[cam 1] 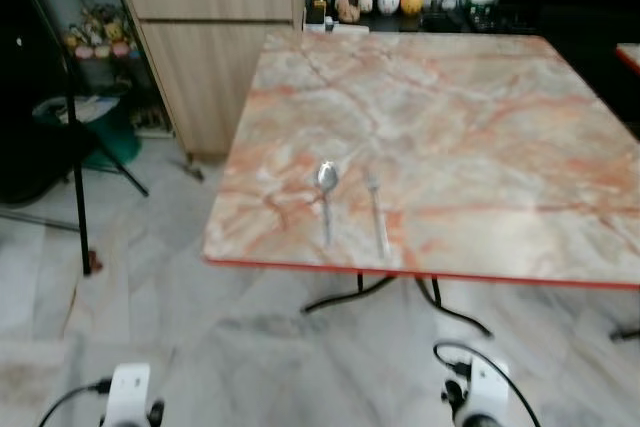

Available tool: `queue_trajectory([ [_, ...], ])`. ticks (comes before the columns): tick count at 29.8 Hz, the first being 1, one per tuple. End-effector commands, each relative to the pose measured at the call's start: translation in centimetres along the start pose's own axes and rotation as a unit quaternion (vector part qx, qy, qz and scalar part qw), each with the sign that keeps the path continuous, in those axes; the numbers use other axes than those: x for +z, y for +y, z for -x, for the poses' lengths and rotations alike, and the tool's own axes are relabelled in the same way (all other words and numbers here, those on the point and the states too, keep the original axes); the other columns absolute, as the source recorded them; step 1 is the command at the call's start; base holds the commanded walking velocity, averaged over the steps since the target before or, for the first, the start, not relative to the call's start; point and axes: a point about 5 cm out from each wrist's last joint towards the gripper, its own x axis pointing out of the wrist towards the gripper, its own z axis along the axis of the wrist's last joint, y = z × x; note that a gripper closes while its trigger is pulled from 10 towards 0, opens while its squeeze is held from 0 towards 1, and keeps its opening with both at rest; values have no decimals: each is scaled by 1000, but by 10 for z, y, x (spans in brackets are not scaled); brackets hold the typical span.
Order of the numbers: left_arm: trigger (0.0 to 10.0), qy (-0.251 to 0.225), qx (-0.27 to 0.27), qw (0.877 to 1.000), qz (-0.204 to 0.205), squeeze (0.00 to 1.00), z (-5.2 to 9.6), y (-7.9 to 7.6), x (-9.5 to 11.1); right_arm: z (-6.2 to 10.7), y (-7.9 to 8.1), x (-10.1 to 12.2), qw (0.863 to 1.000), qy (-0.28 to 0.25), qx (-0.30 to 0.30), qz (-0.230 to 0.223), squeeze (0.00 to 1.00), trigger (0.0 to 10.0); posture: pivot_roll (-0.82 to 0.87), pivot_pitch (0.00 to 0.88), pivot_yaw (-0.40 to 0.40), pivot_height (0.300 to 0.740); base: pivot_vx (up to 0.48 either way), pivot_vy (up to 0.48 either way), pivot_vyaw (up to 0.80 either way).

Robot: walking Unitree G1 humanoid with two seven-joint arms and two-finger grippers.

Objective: Setting the table

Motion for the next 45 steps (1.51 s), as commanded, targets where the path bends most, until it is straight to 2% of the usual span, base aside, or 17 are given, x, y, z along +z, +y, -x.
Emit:
queue_trajectory([
  [1,10000,3,-3,1000,-4,0,1,-2,-2,1,-6,-1,1000,0,-7,1,0,10000,46,59,-18,740,0,0,0],
  [9,10000,-2,-5,1000,-7,0,0,-3,0,1,-10,1,1000,-14,-5,6,0,10000,49,61,-17,740,0,0,0],
  [14,10000,-4,-7,1000,-8,0,0,-5,1,0,-9,12,999,-46,9,17,0,10000,48,59,-20,740,0,0,0],
  [20,10000,-6,-8,1000,-7,0,0,-6,2,4,-19,23,995,-101,10,21,0,10000,45,55,-26,740,0,0,0],
  [23,10000,-7,-6,1000,-4,0,0,-6,2,11,-21,23,990,-133,30,27,0,10000,48,52,-32,740,0,0,0],
  [26,10000,-7,-6,1000,-4,0,0,-6,2,16,-25,20,989,-141,27,37,0,10000,45,51,-31,740,0,0,0],
  [28,10000,-8,-6,1000,-5,0,0,-5,2,25,-36,15,987,-154,12,37,0,10000,41,45,-28,740,0,0,0],
  [31,10000,-9,-6,1000,-6,0,0,-5,3,39,-40,15,982,-186,4,44,0,10000,39,44,-26,740,0,0,0],
  [32,10000,-10,-6,1000,-7,0,0,-5,3,47,-38,21,976,-210,5,54,0,10000,38,35,-21,740,0,0,0],
  [35,10000,-11,-7,1000,-9,0,-1,-5,5,56,-34,38,966,-252,4,61,0,10000,35,30,-17,740,0,0,0],
  [38,10000,-12,-7,1000,-10,0,-1,-5,5,59,-32,47,961,-270,4,66,0,10000,34,24,-19,740,0,0,0],
  [39,10000,-13,-7,1000,-10,0,-1,-5,6,66,-29,64,951,-300,4,74,0,10000,37,19,-20,740,0,0,0],
  [45,10000,-13,-8,1000,-11,0,-1,-6,6,80,-20,99,931,-353,0,91,0,10000,39,19,-23,740,0,0,0],
])
